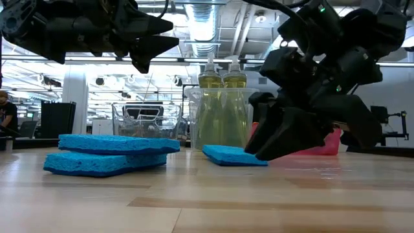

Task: Pick & Place Kitchen Sink Supplies
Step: Put the blue sponge into the transparent bin

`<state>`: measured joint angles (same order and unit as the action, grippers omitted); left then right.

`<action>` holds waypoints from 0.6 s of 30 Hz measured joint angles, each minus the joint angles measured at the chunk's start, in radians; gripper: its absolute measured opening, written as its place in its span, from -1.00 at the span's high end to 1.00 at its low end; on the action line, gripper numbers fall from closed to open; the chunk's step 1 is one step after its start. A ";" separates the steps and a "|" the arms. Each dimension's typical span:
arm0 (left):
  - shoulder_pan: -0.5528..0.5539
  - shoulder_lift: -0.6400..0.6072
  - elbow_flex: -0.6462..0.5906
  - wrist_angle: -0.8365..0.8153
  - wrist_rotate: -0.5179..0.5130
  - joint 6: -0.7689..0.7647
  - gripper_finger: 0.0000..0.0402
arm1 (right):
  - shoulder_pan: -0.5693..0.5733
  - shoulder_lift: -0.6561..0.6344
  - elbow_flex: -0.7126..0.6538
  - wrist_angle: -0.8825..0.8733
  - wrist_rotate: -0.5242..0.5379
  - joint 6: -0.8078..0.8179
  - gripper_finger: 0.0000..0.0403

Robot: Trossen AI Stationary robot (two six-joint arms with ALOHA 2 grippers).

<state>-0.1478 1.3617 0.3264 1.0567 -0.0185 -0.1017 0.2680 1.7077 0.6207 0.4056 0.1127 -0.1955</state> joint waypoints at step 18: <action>0.000 0.000 0.000 -0.001 0.000 0.000 0.08 | -0.033 0.045 0.077 -0.146 -0.017 -0.122 0.98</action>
<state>-0.1478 1.3621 0.3264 1.0559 -0.0185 -0.1018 0.2350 1.7528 0.6975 0.2594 0.0954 -0.3174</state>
